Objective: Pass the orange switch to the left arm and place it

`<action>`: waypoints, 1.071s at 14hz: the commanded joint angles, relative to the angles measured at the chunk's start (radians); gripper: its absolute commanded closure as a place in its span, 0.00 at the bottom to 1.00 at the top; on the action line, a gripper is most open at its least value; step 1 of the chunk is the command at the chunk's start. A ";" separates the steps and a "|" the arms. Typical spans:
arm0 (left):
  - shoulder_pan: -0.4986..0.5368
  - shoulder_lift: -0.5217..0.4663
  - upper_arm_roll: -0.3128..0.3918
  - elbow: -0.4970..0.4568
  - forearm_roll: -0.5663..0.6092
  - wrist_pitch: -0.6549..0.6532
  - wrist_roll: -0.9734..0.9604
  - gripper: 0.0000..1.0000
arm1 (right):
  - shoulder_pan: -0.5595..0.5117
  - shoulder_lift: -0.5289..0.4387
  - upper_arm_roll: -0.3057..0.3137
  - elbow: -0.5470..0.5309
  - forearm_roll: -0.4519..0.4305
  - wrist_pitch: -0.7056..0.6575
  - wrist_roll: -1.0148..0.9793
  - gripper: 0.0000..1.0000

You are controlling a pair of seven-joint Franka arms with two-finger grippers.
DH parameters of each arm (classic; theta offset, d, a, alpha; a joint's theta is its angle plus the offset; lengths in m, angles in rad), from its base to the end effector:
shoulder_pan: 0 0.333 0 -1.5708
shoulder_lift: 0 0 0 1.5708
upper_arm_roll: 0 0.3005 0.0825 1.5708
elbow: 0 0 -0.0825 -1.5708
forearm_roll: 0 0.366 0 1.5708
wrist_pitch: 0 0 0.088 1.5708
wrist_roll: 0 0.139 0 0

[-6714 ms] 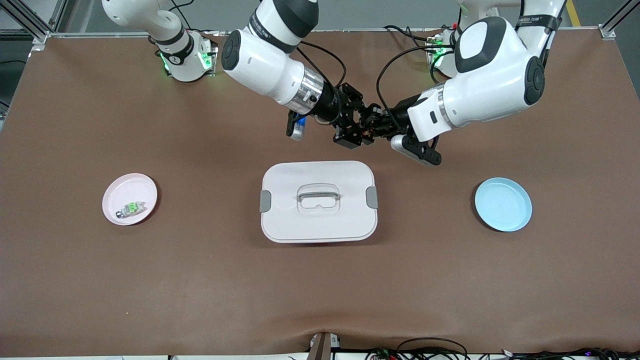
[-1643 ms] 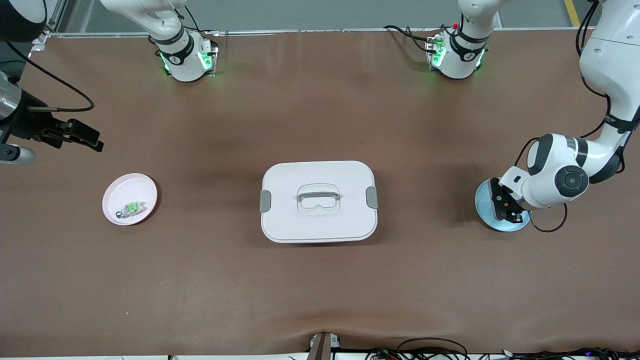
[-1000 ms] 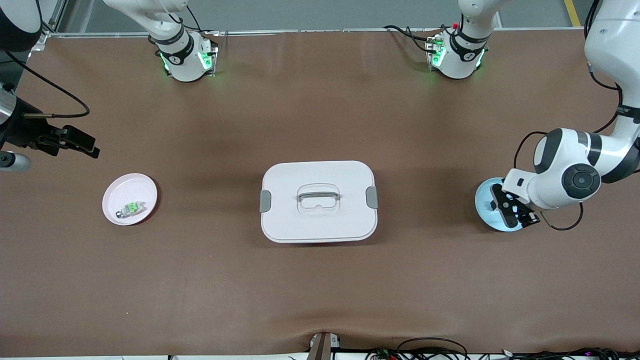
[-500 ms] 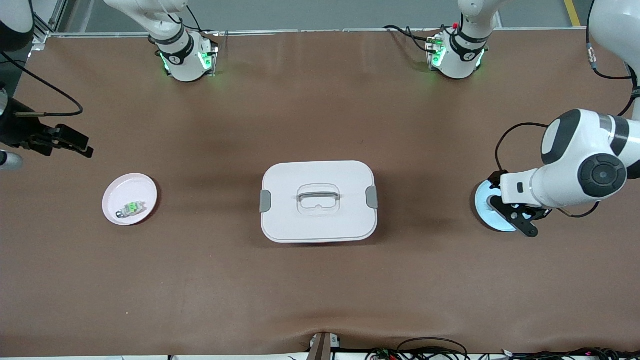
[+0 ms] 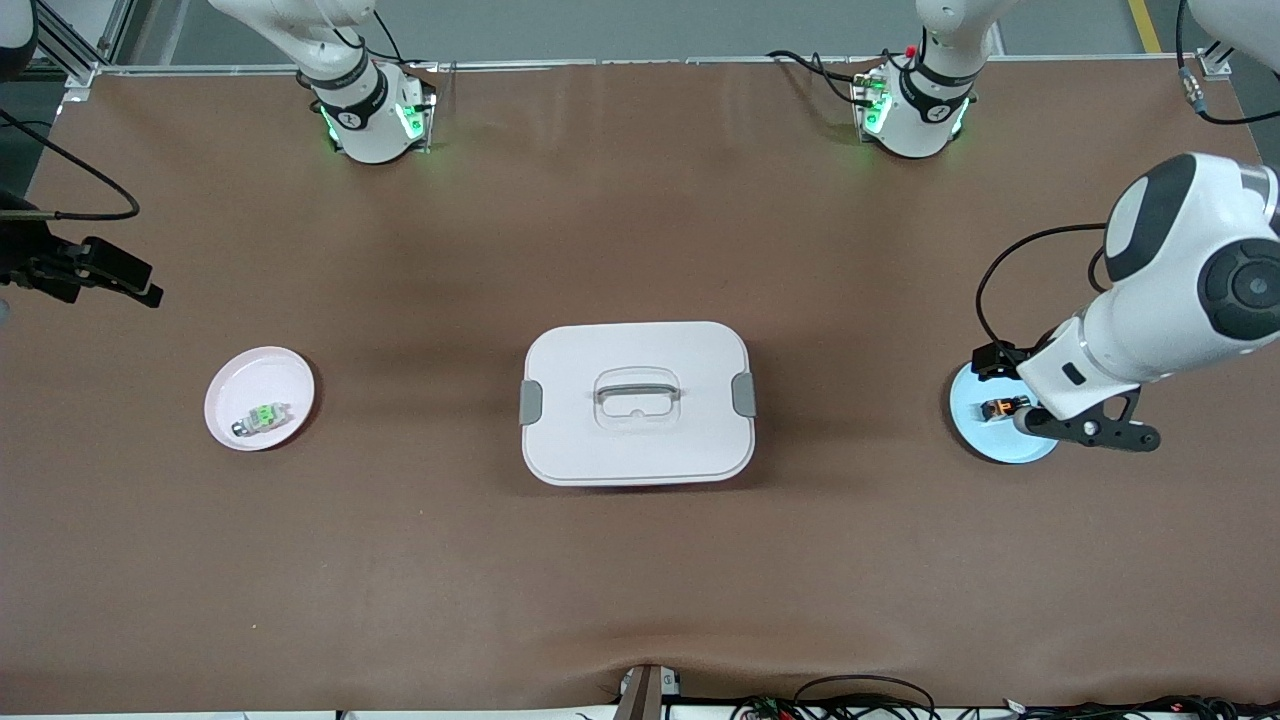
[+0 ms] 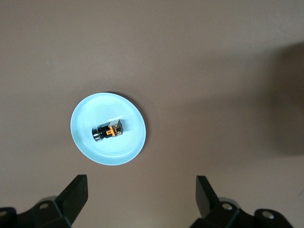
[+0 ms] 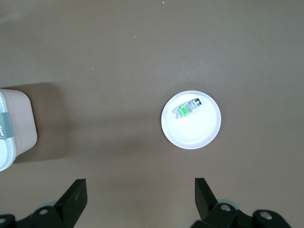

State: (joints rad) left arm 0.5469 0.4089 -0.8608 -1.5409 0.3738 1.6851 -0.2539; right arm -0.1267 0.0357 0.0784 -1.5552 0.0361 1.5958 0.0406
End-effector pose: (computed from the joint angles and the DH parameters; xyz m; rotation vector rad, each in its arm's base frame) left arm 0.6066 -0.0857 0.4306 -3.0435 0.1566 0.1480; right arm 0.5490 -0.0223 0.5671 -3.0996 0.1392 -0.0080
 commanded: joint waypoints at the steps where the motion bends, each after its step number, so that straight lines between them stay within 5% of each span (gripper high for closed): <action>1: 0.008 -0.036 -0.014 0.011 -0.012 -0.019 -0.123 0.00 | -0.025 -0.007 0.017 0.012 -0.013 -0.002 -0.008 0.00; 15: 0.143 -0.076 -0.015 0.194 -0.070 -0.153 -0.018 0.00 | -0.057 0.004 0.017 0.033 -0.010 -0.013 -0.008 0.00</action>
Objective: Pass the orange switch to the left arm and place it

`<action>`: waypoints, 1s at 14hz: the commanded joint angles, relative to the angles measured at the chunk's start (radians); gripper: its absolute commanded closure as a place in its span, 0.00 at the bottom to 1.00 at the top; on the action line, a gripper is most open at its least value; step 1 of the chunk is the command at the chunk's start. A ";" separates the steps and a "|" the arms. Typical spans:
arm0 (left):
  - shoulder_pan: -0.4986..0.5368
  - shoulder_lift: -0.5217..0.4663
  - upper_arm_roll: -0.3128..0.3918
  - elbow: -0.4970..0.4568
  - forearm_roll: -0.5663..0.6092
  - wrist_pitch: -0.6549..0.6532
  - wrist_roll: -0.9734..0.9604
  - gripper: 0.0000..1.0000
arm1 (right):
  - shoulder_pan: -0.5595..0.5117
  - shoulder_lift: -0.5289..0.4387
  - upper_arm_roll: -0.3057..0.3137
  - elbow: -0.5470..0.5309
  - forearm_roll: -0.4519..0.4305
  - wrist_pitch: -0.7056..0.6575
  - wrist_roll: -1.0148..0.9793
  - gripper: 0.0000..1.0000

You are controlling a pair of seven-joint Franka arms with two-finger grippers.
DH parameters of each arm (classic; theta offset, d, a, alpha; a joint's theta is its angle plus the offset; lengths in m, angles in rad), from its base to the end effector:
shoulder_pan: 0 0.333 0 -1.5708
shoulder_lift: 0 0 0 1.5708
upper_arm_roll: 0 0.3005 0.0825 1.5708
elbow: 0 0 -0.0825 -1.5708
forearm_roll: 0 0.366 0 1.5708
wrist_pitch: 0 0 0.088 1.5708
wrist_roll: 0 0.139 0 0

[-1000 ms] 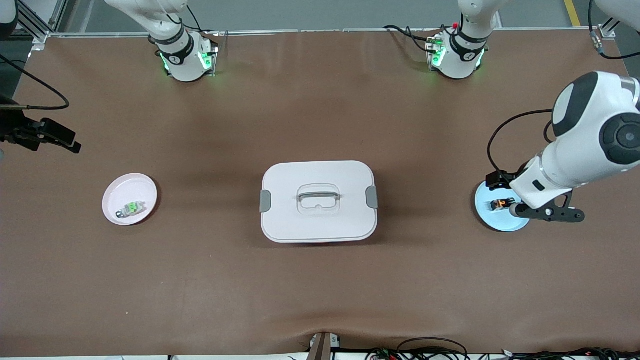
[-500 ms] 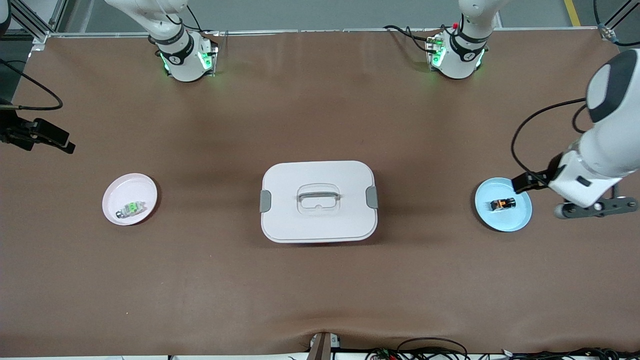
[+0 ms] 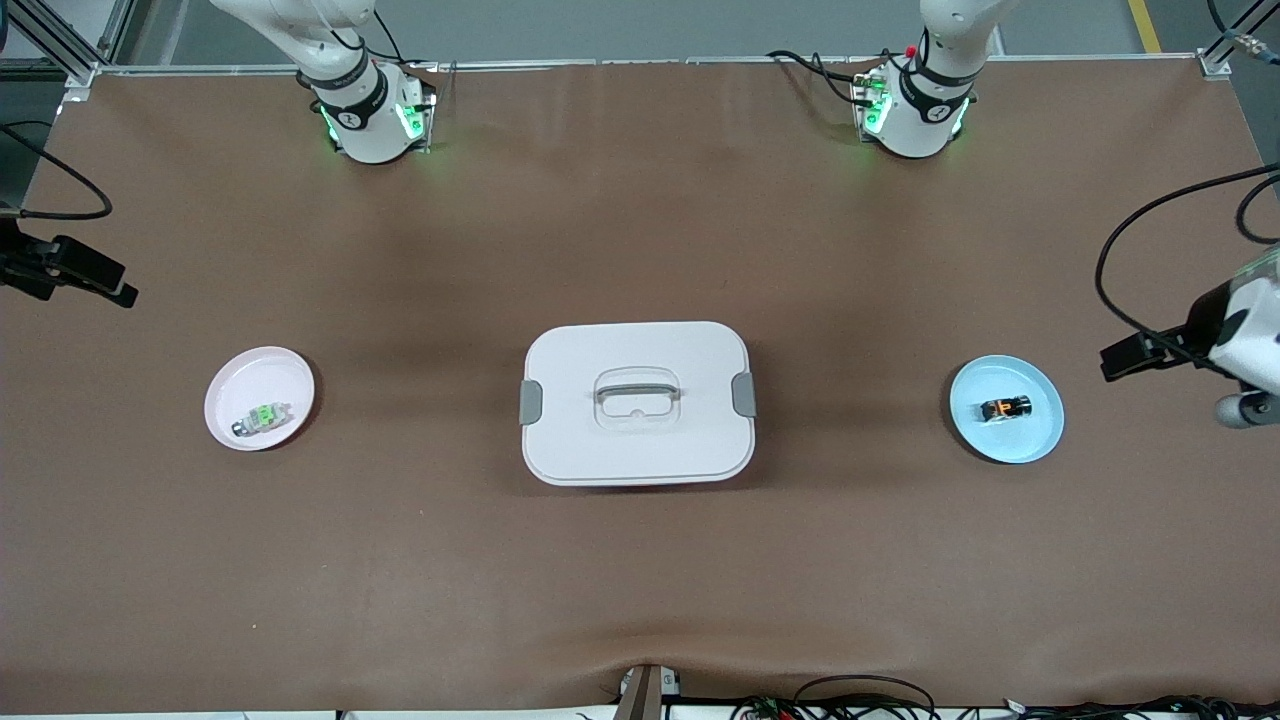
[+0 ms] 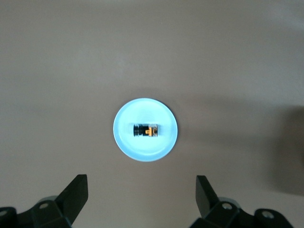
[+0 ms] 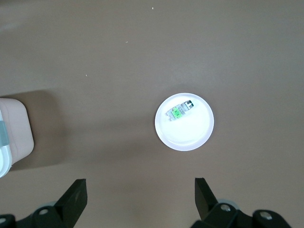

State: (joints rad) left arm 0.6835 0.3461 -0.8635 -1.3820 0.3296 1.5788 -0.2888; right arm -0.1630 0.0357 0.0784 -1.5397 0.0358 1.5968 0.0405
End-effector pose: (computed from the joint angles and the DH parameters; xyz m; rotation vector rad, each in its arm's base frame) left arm 0.6093 0.0057 0.5211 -3.0614 -0.1943 0.0244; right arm 0.5489 -0.0423 0.5743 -3.0972 0.1950 -0.0347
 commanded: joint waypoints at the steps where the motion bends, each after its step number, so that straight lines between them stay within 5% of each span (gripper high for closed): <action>1: 0.004 -0.041 -0.008 0.035 -0.029 -0.046 0.020 0.00 | -0.018 0.004 0.018 0.020 -0.010 -0.014 -0.008 0.00; 3: -0.031 -0.105 0.018 0.026 -0.041 -0.054 0.023 0.00 | -0.013 0.006 0.018 0.020 -0.010 -0.012 -0.008 0.00; 7: -0.313 -0.220 0.347 -0.014 -0.210 -0.085 0.020 0.00 | -0.013 0.006 0.020 0.020 -0.011 -0.012 -0.010 0.00; 14: -0.658 -0.406 0.674 -0.199 -0.284 -0.086 0.023 0.00 | -0.013 0.004 0.020 0.021 -0.011 -0.014 -0.010 0.00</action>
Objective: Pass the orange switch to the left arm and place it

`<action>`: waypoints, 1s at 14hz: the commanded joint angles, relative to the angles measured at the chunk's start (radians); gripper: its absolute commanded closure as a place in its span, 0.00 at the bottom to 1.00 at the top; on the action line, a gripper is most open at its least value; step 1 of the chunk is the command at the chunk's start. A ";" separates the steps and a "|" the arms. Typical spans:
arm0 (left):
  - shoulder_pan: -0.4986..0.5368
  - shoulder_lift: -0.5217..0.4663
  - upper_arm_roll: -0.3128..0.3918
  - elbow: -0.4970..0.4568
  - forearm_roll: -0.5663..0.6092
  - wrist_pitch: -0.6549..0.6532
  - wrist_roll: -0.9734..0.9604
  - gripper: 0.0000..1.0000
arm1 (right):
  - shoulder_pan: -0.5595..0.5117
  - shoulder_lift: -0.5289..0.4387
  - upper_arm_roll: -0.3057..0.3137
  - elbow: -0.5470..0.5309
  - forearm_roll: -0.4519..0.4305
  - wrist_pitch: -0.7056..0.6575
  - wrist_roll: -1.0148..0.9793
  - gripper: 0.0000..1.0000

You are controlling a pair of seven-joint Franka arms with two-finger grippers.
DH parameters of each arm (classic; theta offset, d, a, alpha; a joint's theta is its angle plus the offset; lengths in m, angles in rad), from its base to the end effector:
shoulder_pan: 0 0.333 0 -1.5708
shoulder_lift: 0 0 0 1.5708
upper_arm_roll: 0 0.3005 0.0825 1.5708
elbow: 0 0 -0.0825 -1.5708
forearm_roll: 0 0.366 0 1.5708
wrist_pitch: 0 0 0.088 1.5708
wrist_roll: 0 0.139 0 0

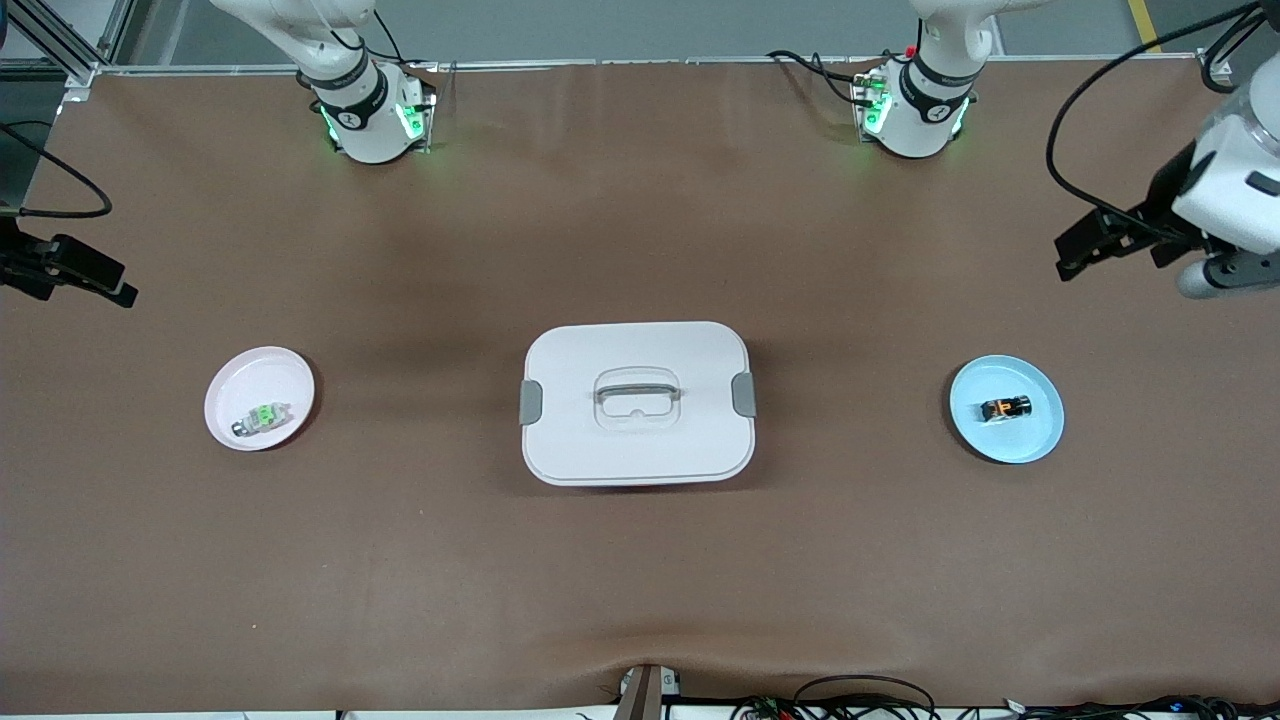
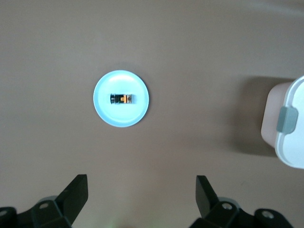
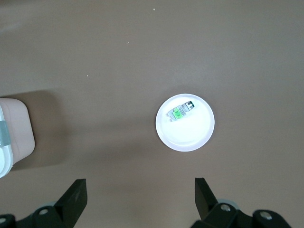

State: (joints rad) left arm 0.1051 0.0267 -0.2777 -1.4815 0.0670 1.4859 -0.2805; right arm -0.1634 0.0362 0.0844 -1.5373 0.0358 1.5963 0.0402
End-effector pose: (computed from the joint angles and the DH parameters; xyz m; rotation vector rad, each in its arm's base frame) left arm 0.5293 -0.0803 0.5963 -3.0739 -0.1737 0.0114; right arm 0.5493 -0.0393 0.5750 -3.0974 0.1857 -0.0367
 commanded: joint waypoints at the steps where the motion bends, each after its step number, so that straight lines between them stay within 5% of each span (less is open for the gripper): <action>1: -0.105 -0.106 0.109 -0.124 -0.021 0.007 0.024 0.00 | -0.014 0.004 0.014 0.019 -0.011 -0.013 -0.010 0.00; 14: -0.093 -0.186 0.143 -0.181 -0.081 0.007 0.146 0.00 | -0.016 0.004 0.014 0.023 -0.011 -0.013 -0.009 0.00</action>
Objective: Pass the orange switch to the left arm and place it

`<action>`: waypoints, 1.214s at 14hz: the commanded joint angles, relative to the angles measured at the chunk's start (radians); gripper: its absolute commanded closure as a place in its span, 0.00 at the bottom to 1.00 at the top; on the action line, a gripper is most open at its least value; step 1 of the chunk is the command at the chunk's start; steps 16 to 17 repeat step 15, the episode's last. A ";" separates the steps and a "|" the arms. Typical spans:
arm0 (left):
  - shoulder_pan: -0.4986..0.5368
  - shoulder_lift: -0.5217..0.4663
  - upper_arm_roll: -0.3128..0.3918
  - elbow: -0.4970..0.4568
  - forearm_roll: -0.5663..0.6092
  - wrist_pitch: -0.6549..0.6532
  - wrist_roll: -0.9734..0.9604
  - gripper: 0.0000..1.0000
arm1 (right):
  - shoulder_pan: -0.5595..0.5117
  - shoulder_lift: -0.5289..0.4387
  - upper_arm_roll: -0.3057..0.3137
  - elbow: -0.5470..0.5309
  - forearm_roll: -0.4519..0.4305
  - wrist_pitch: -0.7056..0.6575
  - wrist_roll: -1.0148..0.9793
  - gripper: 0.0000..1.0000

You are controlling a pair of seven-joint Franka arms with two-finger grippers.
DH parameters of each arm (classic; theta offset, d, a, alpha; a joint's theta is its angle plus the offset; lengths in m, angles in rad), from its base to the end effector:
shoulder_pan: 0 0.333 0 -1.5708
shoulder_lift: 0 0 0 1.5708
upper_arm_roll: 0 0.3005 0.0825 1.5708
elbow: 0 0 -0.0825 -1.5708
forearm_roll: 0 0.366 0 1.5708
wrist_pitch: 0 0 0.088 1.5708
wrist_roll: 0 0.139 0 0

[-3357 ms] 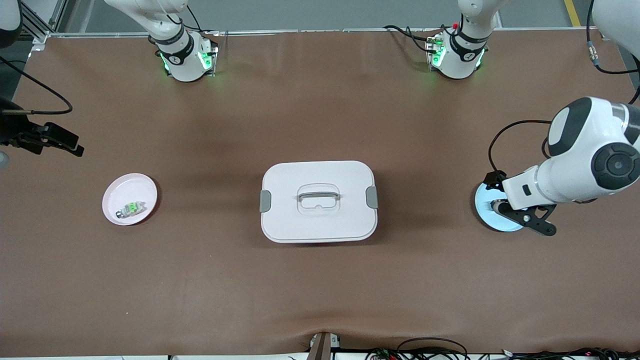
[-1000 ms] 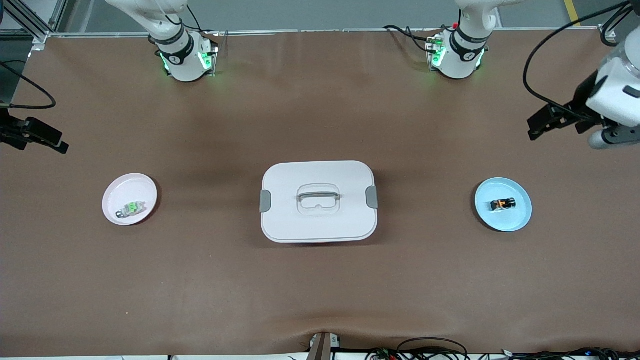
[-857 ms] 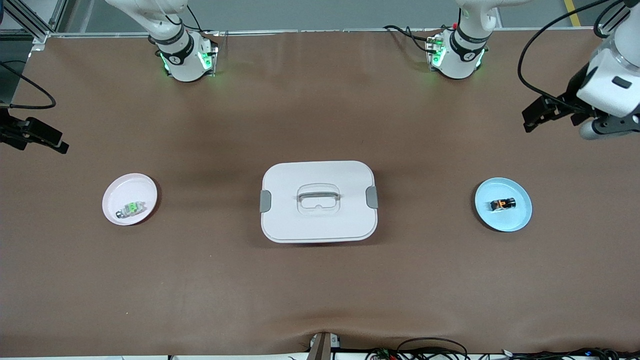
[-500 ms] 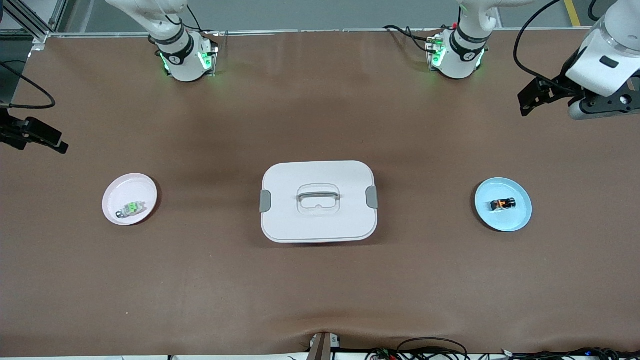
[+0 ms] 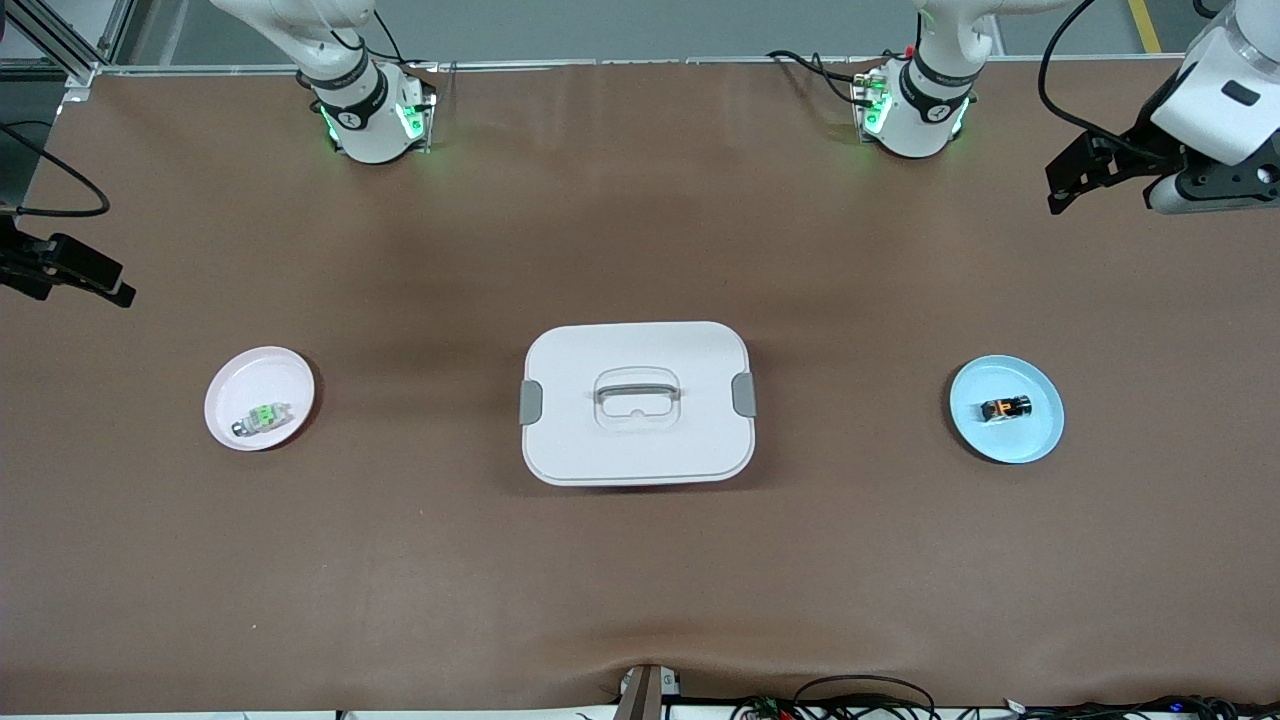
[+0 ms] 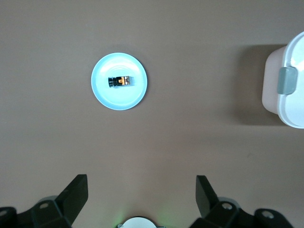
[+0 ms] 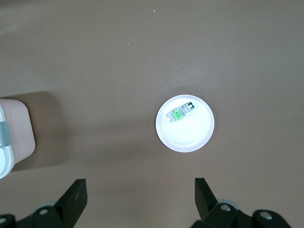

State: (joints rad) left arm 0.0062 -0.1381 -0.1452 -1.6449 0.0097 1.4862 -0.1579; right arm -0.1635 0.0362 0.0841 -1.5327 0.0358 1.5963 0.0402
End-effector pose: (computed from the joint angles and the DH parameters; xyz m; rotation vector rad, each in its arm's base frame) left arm 0.4807 -0.0706 0.6062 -3.1088 -0.0329 0.0271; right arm 0.5495 -0.0396 0.5771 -3.0974 0.1862 -0.0439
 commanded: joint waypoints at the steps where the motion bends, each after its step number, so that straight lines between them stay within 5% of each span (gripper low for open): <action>1: 0.006 -0.018 0.012 -0.013 -0.023 0.006 0.026 0.00 | -0.016 0.005 0.014 0.019 -0.011 -0.013 -0.009 0.00; 17: 0.038 0.025 0.016 0.031 0.009 -0.007 0.066 0.00 | -0.014 0.005 0.014 0.019 -0.011 -0.013 -0.009 0.00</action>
